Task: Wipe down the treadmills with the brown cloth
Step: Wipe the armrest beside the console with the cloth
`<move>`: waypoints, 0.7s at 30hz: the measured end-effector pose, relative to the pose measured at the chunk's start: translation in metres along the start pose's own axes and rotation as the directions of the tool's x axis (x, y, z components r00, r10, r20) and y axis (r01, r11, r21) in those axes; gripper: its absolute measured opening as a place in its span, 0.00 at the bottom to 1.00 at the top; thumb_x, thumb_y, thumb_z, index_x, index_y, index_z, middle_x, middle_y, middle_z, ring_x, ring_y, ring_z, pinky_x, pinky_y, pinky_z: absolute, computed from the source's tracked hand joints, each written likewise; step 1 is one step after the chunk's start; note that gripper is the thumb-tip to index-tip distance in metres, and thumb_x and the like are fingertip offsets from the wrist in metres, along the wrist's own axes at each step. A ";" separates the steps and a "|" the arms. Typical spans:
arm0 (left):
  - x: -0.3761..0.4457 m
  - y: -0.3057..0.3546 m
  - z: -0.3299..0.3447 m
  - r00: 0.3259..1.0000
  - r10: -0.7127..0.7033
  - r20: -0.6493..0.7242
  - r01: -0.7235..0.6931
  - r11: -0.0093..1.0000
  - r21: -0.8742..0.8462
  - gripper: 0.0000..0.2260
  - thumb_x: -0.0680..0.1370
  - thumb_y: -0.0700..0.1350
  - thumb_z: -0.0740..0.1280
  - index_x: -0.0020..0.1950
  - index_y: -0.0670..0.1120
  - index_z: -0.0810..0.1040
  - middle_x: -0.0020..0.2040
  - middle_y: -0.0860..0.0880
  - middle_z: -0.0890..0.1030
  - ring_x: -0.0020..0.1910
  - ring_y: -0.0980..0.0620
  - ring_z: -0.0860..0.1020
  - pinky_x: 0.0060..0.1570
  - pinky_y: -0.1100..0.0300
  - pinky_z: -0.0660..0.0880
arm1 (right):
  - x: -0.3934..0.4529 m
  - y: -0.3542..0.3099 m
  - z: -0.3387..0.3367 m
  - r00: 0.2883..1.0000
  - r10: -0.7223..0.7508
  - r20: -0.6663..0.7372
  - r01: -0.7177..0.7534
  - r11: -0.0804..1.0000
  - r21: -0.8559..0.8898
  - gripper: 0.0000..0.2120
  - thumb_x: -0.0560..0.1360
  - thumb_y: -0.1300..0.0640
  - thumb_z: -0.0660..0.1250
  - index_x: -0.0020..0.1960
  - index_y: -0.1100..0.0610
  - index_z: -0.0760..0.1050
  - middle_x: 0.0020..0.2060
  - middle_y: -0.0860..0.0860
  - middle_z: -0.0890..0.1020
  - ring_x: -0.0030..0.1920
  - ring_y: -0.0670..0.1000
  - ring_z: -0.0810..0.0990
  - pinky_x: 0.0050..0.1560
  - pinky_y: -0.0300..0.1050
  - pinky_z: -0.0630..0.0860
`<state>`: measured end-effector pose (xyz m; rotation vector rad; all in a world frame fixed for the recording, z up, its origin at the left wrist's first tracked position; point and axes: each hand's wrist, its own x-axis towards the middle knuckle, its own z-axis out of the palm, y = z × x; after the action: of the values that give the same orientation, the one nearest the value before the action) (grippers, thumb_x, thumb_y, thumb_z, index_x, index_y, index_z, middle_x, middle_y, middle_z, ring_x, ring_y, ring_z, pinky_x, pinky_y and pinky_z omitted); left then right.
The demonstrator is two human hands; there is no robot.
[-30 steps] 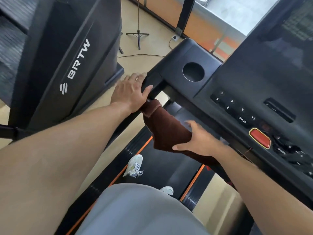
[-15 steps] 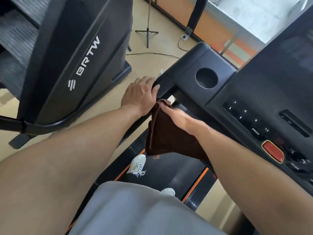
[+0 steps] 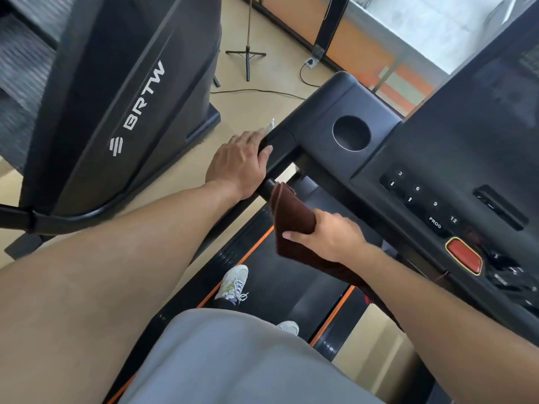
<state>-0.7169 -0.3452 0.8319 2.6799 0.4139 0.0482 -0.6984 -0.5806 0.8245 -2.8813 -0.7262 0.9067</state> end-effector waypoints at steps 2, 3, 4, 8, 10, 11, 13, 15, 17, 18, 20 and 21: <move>0.001 0.000 0.001 1.000 0.005 -0.007 -0.005 1.000 0.009 0.22 0.87 0.54 0.52 0.80 0.48 0.63 0.71 0.45 0.76 0.67 0.43 0.74 0.65 0.47 0.70 | 0.007 -0.012 -0.005 1.000 -0.023 -0.010 0.024 0.996 0.091 0.32 0.70 0.22 0.60 0.65 0.42 0.70 0.55 0.48 0.83 0.55 0.56 0.82 0.53 0.50 0.76; 0.001 -0.001 0.001 1.000 0.009 -0.009 -0.009 1.000 0.013 0.22 0.87 0.54 0.52 0.80 0.48 0.63 0.70 0.45 0.76 0.67 0.42 0.74 0.66 0.47 0.69 | 0.012 -0.022 -0.004 0.998 -0.037 -0.059 0.044 0.993 0.109 0.31 0.71 0.24 0.62 0.65 0.43 0.68 0.55 0.49 0.83 0.54 0.57 0.82 0.50 0.49 0.75; 0.002 -0.002 0.001 1.000 0.012 -0.009 -0.012 1.000 0.016 0.22 0.87 0.53 0.52 0.80 0.48 0.63 0.70 0.45 0.76 0.66 0.42 0.75 0.66 0.46 0.69 | 0.017 -0.033 -0.004 0.992 -0.050 -0.114 0.063 0.991 0.116 0.30 0.72 0.27 0.64 0.64 0.45 0.68 0.54 0.49 0.83 0.53 0.59 0.83 0.48 0.49 0.74; 0.002 -0.003 0.006 1.000 0.028 -0.013 -0.028 0.999 0.026 0.22 0.87 0.53 0.52 0.80 0.48 0.63 0.70 0.45 0.76 0.66 0.43 0.75 0.65 0.47 0.70 | 0.036 -0.065 -0.003 0.968 -0.065 -0.241 0.102 0.984 0.144 0.28 0.72 0.33 0.69 0.63 0.48 0.67 0.54 0.49 0.82 0.51 0.60 0.82 0.45 0.50 0.73; 0.001 -0.004 0.007 0.998 0.054 -0.020 -0.053 0.997 0.051 0.24 0.86 0.55 0.52 0.80 0.47 0.63 0.73 0.45 0.74 0.70 0.43 0.72 0.67 0.47 0.68 | 0.038 -0.065 -0.005 0.975 -0.057 -0.217 0.093 0.983 0.160 0.30 0.69 0.32 0.71 0.62 0.46 0.65 0.52 0.48 0.82 0.51 0.59 0.82 0.44 0.49 0.71; 0.001 -0.005 0.007 0.995 0.099 -0.026 -0.097 0.992 0.080 0.25 0.86 0.57 0.53 0.80 0.47 0.62 0.75 0.45 0.71 0.74 0.43 0.69 0.70 0.47 0.65 | 0.037 -0.061 -0.005 0.981 -0.053 -0.187 0.084 0.984 0.160 0.34 0.66 0.31 0.72 0.64 0.45 0.65 0.51 0.48 0.82 0.51 0.59 0.81 0.44 0.49 0.71; 0.001 -0.005 0.008 0.951 0.311 -0.002 -0.305 0.936 0.174 0.27 0.84 0.59 0.55 0.80 0.48 0.65 0.78 0.45 0.67 0.79 0.44 0.62 0.77 0.47 0.57 | 0.031 -0.049 -0.007 0.992 -0.041 -0.117 0.058 0.988 0.145 0.41 0.64 0.31 0.75 0.69 0.46 0.64 0.52 0.50 0.83 0.53 0.58 0.82 0.45 0.48 0.72; 0.002 -0.005 0.010 0.831 0.542 0.127 -0.556 0.801 0.222 0.25 0.83 0.60 0.55 0.75 0.48 0.73 0.76 0.47 0.71 0.79 0.45 0.61 0.79 0.46 0.54 | 0.020 -0.031 -0.004 0.998 -0.014 -0.069 0.022 0.993 0.116 0.41 0.64 0.32 0.75 0.69 0.50 0.67 0.53 0.51 0.83 0.54 0.58 0.82 0.46 0.48 0.75; 0.002 -0.004 0.011 0.772 0.601 0.208 -0.636 0.740 0.219 0.25 0.83 0.60 0.54 0.70 0.48 0.78 0.74 0.48 0.74 0.80 0.46 0.61 0.78 0.45 0.55 | 0.005 -0.005 0.003 1.000 0.020 -0.016 -0.018 0.994 0.108 0.34 0.65 0.32 0.74 0.63 0.48 0.71 0.51 0.49 0.83 0.50 0.55 0.81 0.47 0.48 0.76; 0.003 -0.003 0.011 0.780 0.595 0.196 -0.626 0.751 0.211 0.25 0.83 0.59 0.53 0.71 0.48 0.77 0.75 0.48 0.73 0.80 0.47 0.60 0.79 0.45 0.54 | -0.003 0.008 0.007 0.999 0.045 0.016 -0.047 0.993 0.105 0.31 0.65 0.33 0.74 0.61 0.47 0.73 0.49 0.48 0.82 0.47 0.53 0.80 0.46 0.47 0.76; 0.002 -0.003 0.010 0.830 0.545 0.115 -0.557 0.813 0.168 0.24 0.84 0.55 0.52 0.78 0.48 0.69 0.80 0.48 0.65 0.81 0.48 0.56 0.80 0.47 0.50 | -0.018 0.029 0.015 0.994 0.096 0.056 -0.102 0.990 0.101 0.28 0.64 0.34 0.74 0.59 0.46 0.74 0.45 0.46 0.81 0.44 0.52 0.79 0.42 0.45 0.72; 0.002 -0.004 0.009 0.864 0.497 0.074 -0.503 0.855 0.129 0.24 0.85 0.53 0.52 0.80 0.48 0.64 0.81 0.48 0.62 0.82 0.49 0.54 0.81 0.49 0.47 | -0.024 0.033 0.016 0.993 0.105 0.051 -0.110 0.989 0.099 0.27 0.65 0.34 0.73 0.59 0.45 0.74 0.45 0.46 0.81 0.44 0.51 0.80 0.43 0.45 0.71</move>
<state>-0.7153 -0.3448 0.8219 2.8529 -0.3188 0.1251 -0.7099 -0.6223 0.8186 -2.8421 -0.5151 0.9942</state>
